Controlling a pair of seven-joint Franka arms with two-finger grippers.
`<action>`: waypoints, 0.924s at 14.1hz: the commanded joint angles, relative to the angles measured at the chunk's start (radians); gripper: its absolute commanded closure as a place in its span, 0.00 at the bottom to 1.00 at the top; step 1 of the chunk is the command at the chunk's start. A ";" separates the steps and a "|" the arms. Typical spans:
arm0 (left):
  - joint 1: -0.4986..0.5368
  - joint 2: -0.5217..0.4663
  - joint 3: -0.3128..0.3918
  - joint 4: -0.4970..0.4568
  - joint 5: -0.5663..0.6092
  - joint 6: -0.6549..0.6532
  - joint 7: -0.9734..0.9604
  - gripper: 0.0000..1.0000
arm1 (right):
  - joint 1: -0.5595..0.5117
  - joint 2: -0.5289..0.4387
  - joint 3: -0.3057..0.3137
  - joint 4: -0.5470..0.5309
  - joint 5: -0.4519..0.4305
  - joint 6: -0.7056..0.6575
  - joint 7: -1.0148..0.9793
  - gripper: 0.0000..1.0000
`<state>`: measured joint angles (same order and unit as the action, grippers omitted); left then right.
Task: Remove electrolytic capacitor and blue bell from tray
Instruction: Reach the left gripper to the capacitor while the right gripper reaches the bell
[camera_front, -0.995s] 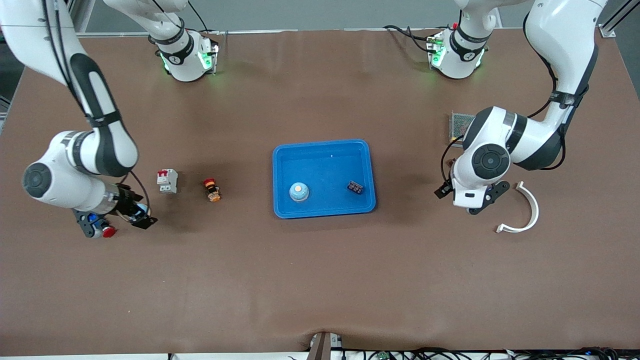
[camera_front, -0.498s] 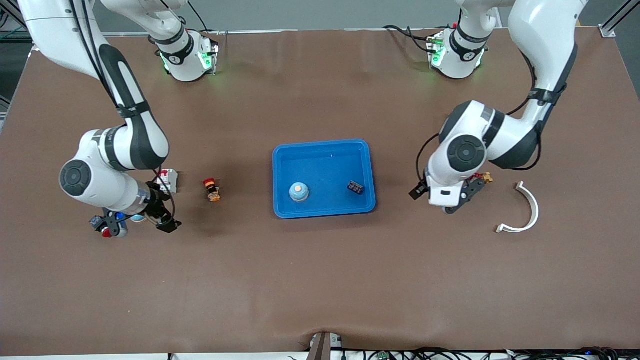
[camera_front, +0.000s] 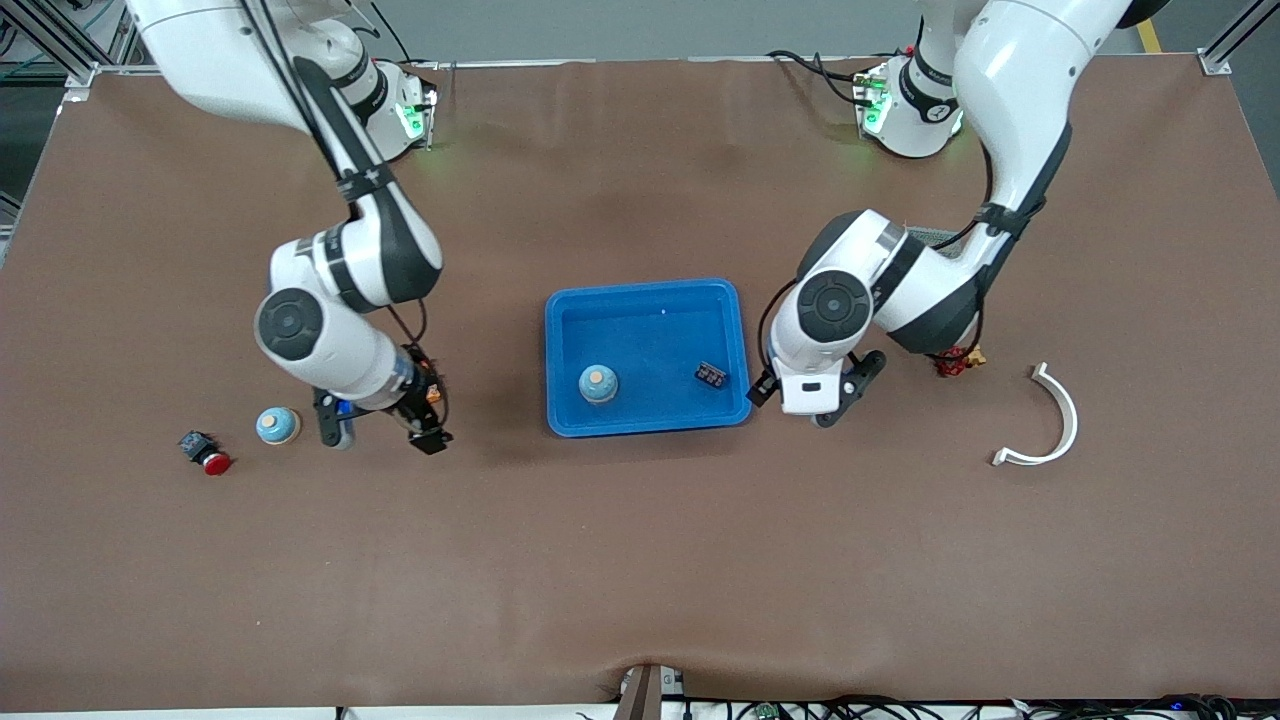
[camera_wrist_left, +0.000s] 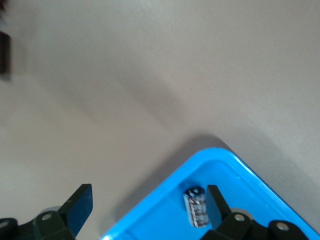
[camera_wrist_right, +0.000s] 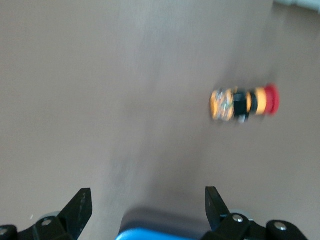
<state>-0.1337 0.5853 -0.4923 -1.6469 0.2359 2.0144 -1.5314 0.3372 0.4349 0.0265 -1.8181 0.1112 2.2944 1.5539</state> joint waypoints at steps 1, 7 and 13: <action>-0.049 0.051 0.000 0.072 -0.004 -0.022 -0.068 0.00 | 0.068 0.007 -0.011 0.011 -0.013 0.049 0.145 0.00; -0.115 0.108 0.009 0.062 0.010 0.098 -0.231 0.00 | 0.181 0.102 -0.013 0.032 -0.016 0.152 0.380 0.00; -0.132 0.153 0.012 0.032 0.013 0.130 -0.276 0.15 | 0.250 0.165 -0.014 0.083 -0.021 0.148 0.532 0.00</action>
<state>-0.2533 0.7342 -0.4896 -1.6062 0.2368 2.1351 -1.7825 0.5611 0.5775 0.0244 -1.7657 0.1098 2.4532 2.0376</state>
